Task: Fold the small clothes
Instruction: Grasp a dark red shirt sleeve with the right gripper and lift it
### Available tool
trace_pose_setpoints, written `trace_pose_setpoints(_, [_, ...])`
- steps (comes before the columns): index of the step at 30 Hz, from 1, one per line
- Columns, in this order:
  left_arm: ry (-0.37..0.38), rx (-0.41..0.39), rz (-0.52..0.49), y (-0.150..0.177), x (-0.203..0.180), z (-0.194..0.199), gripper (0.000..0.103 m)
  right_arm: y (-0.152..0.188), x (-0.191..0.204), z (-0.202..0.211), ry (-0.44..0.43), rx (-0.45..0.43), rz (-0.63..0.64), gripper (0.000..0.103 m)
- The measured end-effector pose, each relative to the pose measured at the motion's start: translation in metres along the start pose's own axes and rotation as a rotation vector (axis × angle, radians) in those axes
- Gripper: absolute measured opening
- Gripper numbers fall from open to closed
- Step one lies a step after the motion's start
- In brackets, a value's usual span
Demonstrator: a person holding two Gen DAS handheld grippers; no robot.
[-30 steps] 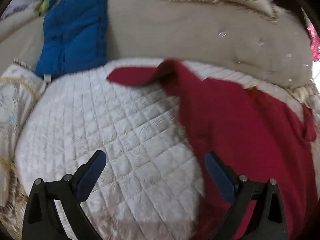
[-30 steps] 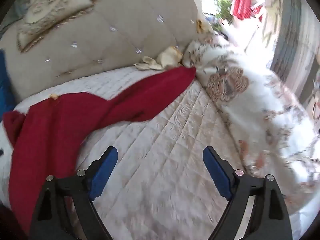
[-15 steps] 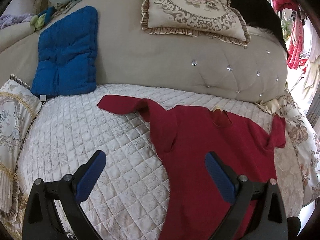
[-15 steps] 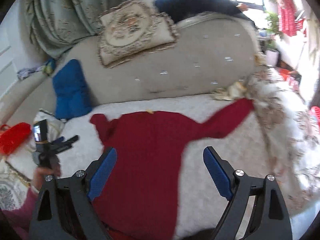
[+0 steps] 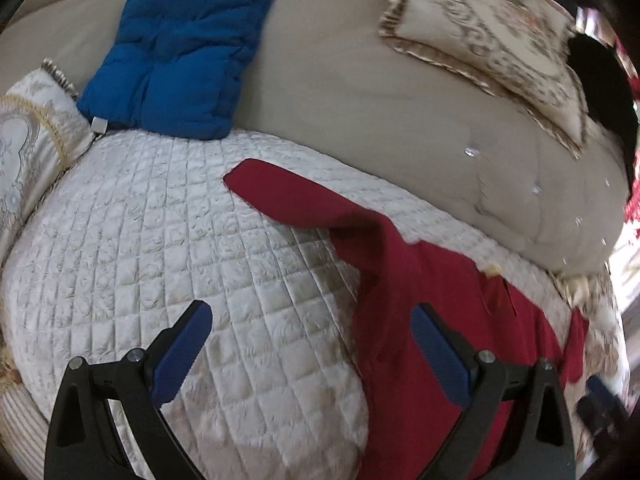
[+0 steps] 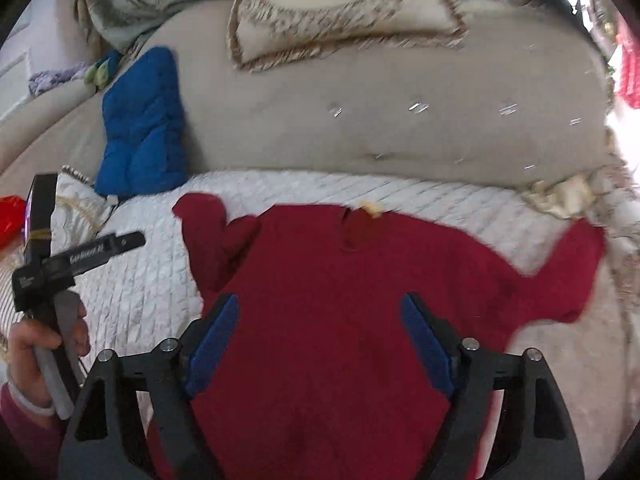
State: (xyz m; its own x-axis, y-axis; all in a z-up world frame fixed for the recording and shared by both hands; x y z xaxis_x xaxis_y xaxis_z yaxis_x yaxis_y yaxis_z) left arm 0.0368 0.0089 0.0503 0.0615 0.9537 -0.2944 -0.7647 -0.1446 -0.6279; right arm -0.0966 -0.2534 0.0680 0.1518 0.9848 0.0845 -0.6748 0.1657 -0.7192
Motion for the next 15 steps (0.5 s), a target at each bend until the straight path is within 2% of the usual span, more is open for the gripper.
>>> trace_pose_setpoints(6, [-0.018, 0.024, -0.001, -0.012, 0.001, -0.027, 0.101, -0.008, 0.028, -0.047, 0.008, 0.035, 0.05, 0.056])
trace_pose_setpoints(8, [-0.065, 0.004, -0.001, -0.016, 0.014, -0.029, 0.101, -0.013, 0.037, -0.057, -0.002, 0.029, 0.055, 0.055])
trace_pose_setpoints(12, [-0.164, -0.033, 0.027, -0.026, 0.051, -0.03, 0.101, -0.033, 0.068, -0.085, -0.028, 0.025, 0.075, 0.045])
trace_pose_setpoints(15, [-0.236, -0.067, 0.033, -0.036, 0.078, -0.025, 0.101, -0.056, 0.1, -0.112, -0.039, 0.008, 0.108, 0.045])
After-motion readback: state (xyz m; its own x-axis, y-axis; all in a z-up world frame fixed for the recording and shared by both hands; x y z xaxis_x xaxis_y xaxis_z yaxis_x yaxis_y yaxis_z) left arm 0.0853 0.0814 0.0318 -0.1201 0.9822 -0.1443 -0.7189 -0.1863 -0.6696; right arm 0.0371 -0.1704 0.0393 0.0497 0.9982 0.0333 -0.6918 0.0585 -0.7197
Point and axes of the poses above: each gripper's, at about its wrist camera, not at the fingertips, and z roughly against the way its jaws point, x to its left, y to its underside, the point moved 9 cm from there along -z, roughly the way its jaws point, and after that the axes turned 7 degrees about y, right-handed, at the moved point
